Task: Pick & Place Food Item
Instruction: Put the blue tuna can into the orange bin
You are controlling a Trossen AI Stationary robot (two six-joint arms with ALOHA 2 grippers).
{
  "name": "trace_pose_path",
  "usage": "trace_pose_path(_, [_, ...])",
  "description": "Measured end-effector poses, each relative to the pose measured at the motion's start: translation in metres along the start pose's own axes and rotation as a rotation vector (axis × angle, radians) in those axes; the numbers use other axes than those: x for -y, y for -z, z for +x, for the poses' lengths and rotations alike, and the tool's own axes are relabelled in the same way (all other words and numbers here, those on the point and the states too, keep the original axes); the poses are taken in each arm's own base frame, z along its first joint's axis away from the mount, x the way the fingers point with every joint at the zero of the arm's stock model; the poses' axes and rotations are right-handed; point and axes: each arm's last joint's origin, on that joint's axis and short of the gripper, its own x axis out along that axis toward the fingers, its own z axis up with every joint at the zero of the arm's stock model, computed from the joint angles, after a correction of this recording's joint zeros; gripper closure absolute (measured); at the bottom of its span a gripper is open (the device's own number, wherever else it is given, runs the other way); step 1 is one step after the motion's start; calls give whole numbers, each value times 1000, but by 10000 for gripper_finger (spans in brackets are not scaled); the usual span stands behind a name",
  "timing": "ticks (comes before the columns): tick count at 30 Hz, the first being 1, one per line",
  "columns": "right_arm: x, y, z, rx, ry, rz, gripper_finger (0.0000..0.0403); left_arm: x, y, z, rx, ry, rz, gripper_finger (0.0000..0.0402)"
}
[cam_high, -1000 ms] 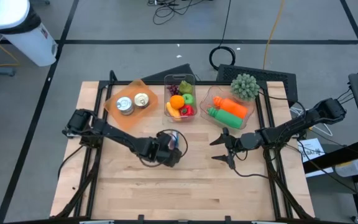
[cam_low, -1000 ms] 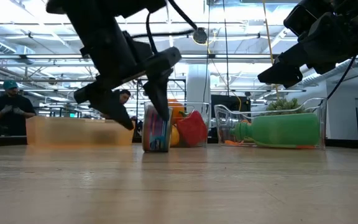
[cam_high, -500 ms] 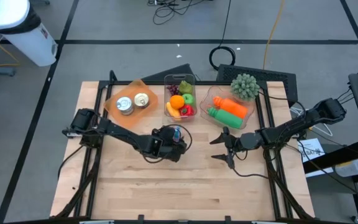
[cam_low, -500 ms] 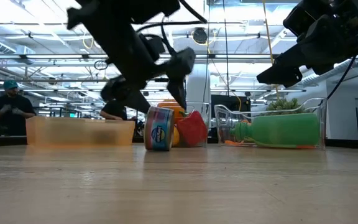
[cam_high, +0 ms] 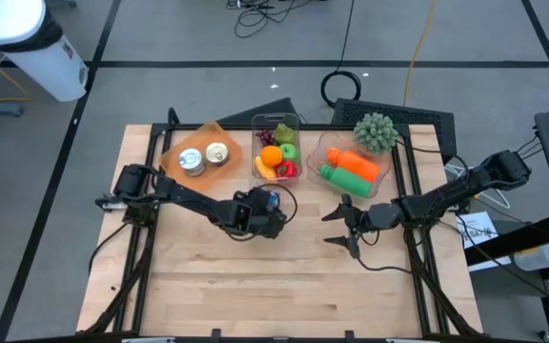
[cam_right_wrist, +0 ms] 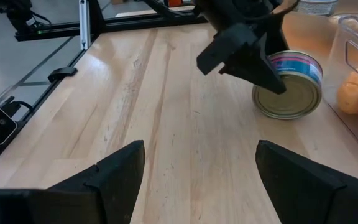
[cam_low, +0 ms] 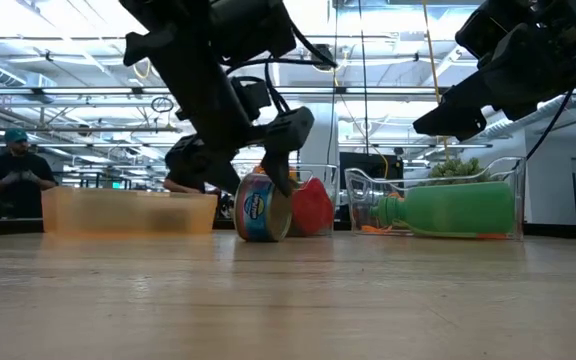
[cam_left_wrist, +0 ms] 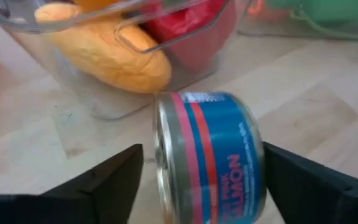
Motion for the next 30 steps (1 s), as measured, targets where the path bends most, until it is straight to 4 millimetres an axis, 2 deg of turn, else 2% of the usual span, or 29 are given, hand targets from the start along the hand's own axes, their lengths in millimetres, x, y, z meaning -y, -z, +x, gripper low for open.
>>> trace_pose_path(8, [0,0,0,-2,0,0,109,-7,-5,13,-115,14,26,207])
trace_pose_path(11, [0,1,0,-7,1,-1,109,-9,-8,11,-139,27,61,211])
trace_pose_path(14, [0,1,0,-9,2,-2,109,-11,-14,-3,-155,43,110,211])
trace_pose_path(18, [0,2,0,-21,4,-5,109,-21,-32,-41,-147,61,134,211])
trace_pose_path(22, [0,2,0,-23,5,-31,109,-46,-49,-82,-142,-21,194,211])
trace_pose_path(25, [0,2,0,-20,5,-30,109,-75,-63,-105,-95,-167,226,211])
trace_pose_path(27, [0,2,0,-19,6,-30,109,-96,-72,-107,-90,-302,268,211])
trace_pose_path(30, [1,2,0,-18,8,-30,109,-122,-87,-98,-118,-471,315,211])
